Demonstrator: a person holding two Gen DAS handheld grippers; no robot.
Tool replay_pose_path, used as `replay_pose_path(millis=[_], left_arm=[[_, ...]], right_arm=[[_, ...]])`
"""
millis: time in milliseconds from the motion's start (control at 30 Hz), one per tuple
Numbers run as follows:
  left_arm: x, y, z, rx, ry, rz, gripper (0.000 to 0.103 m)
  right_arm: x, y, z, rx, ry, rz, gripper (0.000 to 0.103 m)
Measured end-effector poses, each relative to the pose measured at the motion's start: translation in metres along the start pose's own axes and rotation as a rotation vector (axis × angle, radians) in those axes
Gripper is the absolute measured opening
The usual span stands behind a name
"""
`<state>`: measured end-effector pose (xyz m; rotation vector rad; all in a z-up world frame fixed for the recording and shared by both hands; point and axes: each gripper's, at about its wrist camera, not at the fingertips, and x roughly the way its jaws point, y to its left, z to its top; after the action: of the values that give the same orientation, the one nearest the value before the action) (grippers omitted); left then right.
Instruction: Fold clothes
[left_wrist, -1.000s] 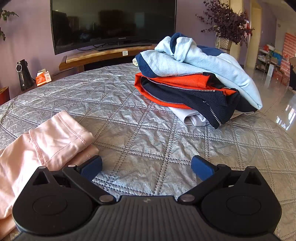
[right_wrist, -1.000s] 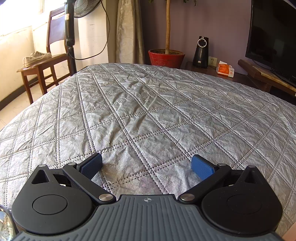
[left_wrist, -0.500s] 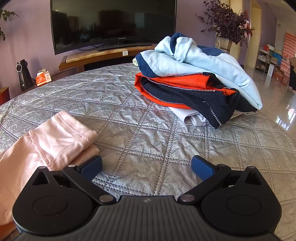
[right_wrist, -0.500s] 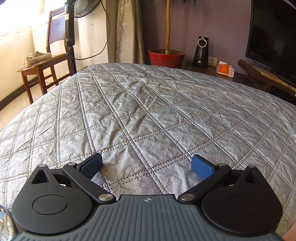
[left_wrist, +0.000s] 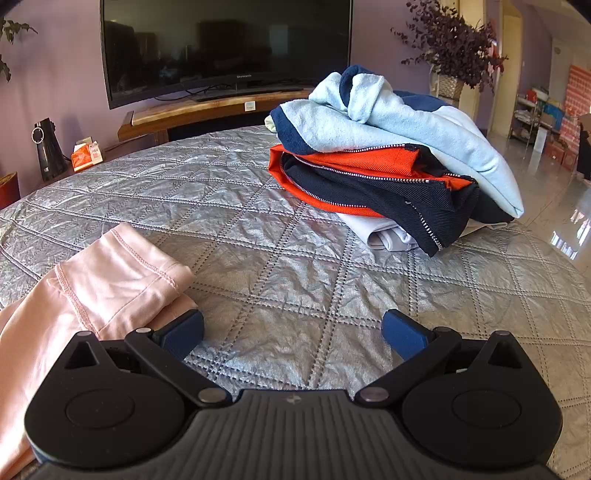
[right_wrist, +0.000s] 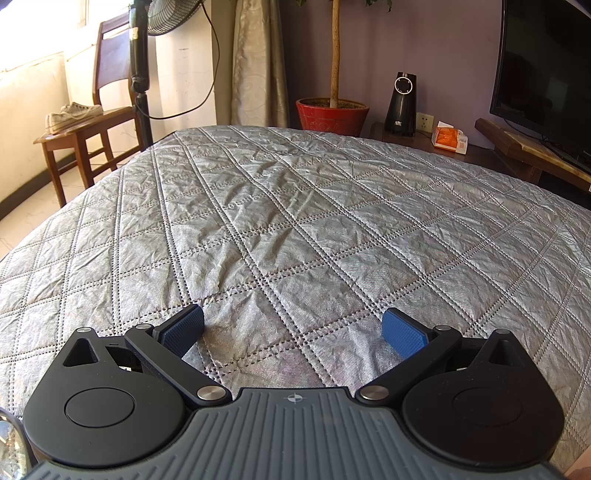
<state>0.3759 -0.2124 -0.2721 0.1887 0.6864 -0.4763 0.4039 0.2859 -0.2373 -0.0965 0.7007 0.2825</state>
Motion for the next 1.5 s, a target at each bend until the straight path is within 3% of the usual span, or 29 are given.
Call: replay_pose_path(millis=[1067, 1133, 1167, 1233, 1300, 1367, 1400, 1500], left_arm=[[0.0, 0.001, 0.0, -0.004, 0.001, 0.001, 0.103], [-0.001, -0.004, 0.005, -0.038, 0.037, 0.054, 0.103], [-0.002, -0.007, 0.007, -0.055, 0.055, 0.081, 0.101], [-0.01, -0.017, 0.009, -0.044, 0.058, 0.034, 0.091], [-0.031, -0.026, 0.01, -0.032, -0.029, 0.0, 0.086], [-0.06, -0.023, 0.012, -0.094, -0.166, 0.07, 0.088], [-0.075, -0.018, 0.014, -0.135, -0.229, 0.127, 0.094], [-0.102, 0.021, 0.025, -0.284, -0.234, 0.434, 0.099]], right_arm=[[0.0, 0.0, 0.0, 0.0, 0.0, -0.001, 0.103], [0.0, 0.0, 0.0, 0.0, 0.0, -0.001, 0.103], [0.0, 0.0, 0.0, 0.0, 0.0, -0.001, 0.103], [0.0, 0.001, 0.0, 0.0, 0.0, -0.001, 0.103], [0.0, 0.001, 0.0, 0.0, 0.0, -0.002, 0.103], [0.0, 0.001, 0.0, 0.0, 0.0, -0.002, 0.103], [0.0, 0.001, 0.0, 0.0, 0.0, -0.002, 0.103], [0.0, 0.001, 0.0, 0.0, 0.0, -0.002, 0.103]])
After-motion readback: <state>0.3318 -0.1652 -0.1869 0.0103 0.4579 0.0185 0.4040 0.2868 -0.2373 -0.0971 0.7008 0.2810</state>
